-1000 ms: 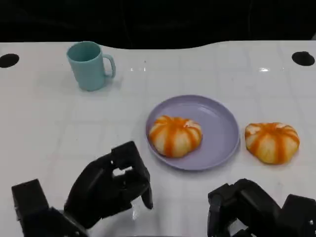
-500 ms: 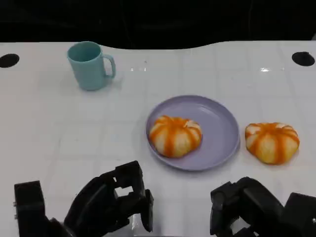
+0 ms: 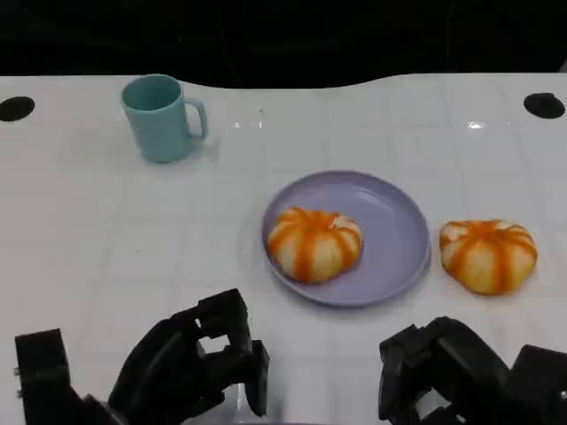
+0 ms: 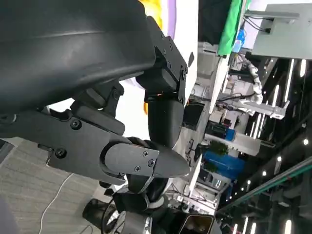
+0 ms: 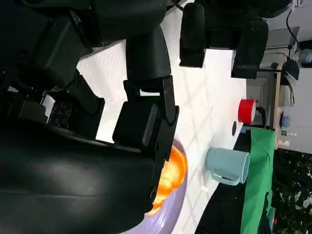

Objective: Grasp the bread from the table and place it into the plate.

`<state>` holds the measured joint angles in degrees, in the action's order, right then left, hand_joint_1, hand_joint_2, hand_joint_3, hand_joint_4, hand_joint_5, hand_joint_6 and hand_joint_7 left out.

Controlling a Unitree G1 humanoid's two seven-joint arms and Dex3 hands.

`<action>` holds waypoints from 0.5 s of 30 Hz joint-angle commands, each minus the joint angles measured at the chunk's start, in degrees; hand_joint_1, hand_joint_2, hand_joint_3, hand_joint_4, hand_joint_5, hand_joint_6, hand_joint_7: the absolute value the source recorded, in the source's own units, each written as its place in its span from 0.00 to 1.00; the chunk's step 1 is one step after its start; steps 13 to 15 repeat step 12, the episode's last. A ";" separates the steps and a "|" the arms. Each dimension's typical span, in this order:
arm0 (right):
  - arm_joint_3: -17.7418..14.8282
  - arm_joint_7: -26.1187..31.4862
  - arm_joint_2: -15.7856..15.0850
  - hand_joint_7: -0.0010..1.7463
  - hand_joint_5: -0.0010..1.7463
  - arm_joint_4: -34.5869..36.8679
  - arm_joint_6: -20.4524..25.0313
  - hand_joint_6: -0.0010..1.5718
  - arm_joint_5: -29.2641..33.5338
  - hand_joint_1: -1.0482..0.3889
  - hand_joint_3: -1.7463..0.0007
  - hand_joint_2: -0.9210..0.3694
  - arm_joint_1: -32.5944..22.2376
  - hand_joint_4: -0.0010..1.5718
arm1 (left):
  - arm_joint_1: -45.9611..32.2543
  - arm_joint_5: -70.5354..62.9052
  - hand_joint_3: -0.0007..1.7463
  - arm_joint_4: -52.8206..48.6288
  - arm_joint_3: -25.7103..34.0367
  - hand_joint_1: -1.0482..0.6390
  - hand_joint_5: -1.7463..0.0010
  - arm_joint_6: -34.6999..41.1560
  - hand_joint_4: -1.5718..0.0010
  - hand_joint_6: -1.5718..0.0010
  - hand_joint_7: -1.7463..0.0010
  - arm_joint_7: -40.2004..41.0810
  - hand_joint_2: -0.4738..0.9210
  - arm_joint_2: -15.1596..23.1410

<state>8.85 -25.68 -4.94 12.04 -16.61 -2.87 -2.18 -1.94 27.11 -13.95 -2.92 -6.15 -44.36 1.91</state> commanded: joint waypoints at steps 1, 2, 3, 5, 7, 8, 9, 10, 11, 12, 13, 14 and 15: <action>-0.32 0.74 -0.65 0.59 0.72 0.47 -1.45 1.00 0.34 0.00 0.24 0.63 0.06 0.98 | -0.32 -0.03 0.12 -0.34 1.11 0.22 0.00 0.51 0.46 0.59 0.00 -0.44 0.99 0.55; -0.32 0.82 -0.59 0.59 0.72 0.63 -1.90 1.00 0.37 0.00 0.24 0.62 0.08 0.98 | -0.28 -0.03 0.12 -0.45 1.25 0.22 0.00 0.42 0.46 0.59 0.00 -0.55 0.99 0.53; -0.31 0.89 -0.56 0.59 0.72 0.78 -2.25 1.00 0.38 0.00 0.24 0.62 0.11 0.98 | -0.26 -0.03 0.12 -0.51 1.35 0.22 0.00 0.37 0.46 0.59 0.00 -0.62 0.99 0.51; -0.36 1.03 -0.67 0.59 0.72 0.89 -2.26 1.00 0.41 0.00 0.24 0.62 0.25 0.98 | -0.15 -0.14 0.11 -0.66 1.49 0.22 0.00 0.25 0.46 0.59 0.00 -0.60 1.00 0.49; -0.41 1.09 -0.89 0.60 0.73 0.65 -1.93 1.00 0.48 0.00 0.24 0.61 0.24 0.98 | -0.15 -0.22 0.09 -0.68 1.55 0.21 0.00 0.25 0.46 0.59 0.00 -0.37 1.00 0.38; -0.45 1.09 -1.02 0.60 0.73 0.43 -1.73 1.00 0.46 0.00 0.24 0.61 0.18 0.98 | -0.21 -0.26 0.09 -0.58 1.55 0.21 0.00 0.36 0.46 0.59 0.00 -0.17 1.00 0.33; -0.50 1.19 -1.10 0.60 0.73 0.12 -1.35 1.00 0.44 0.00 0.24 0.61 0.08 0.98 | -0.27 -0.35 0.09 -0.50 1.52 0.21 0.00 0.32 0.45 0.59 0.00 -0.12 1.00 0.32; -0.54 1.25 -1.18 0.60 0.73 -0.13 -1.08 1.00 0.39 0.00 0.24 0.61 -0.01 0.98 | -0.27 -0.39 0.09 -0.52 1.48 0.21 0.00 0.16 0.45 0.59 0.00 -0.23 1.00 0.28; -0.57 1.25 -1.24 0.60 0.73 -0.27 -1.03 1.00 0.34 0.00 0.24 0.61 -0.06 0.98 | -0.26 -0.42 0.09 -0.54 1.45 0.21 0.00 0.05 0.45 0.59 0.00 -0.33 1.00 0.24; -0.57 1.22 -1.31 0.60 0.73 -0.24 -1.22 1.00 0.30 0.00 0.23 0.61 -0.07 0.98 | -0.27 -0.46 0.10 -0.53 1.42 0.21 0.00 -0.03 0.45 0.59 0.00 -0.36 1.00 0.20; -0.57 1.22 -1.31 0.60 0.73 -0.24 -1.22 1.00 0.30 0.00 0.23 0.61 -0.07 0.98 | -0.27 -0.46 0.10 -0.53 1.42 0.21 0.00 -0.03 0.45 0.59 0.00 -0.36 1.00 0.20; -0.57 1.22 -1.31 0.60 0.73 -0.24 -1.22 1.00 0.30 0.00 0.23 0.61 -0.07 0.98 | -0.27 -0.46 0.10 -0.53 1.42 0.21 0.00 -0.03 0.45 0.59 0.00 -0.36 1.00 0.20; -0.57 1.22 -1.31 0.60 0.73 -0.24 -1.22 1.00 0.30 0.00 0.23 0.61 -0.07 0.98 | -0.27 -0.46 0.10 -0.53 1.42 0.21 0.00 -0.03 0.45 0.59 0.00 -0.36 1.00 0.20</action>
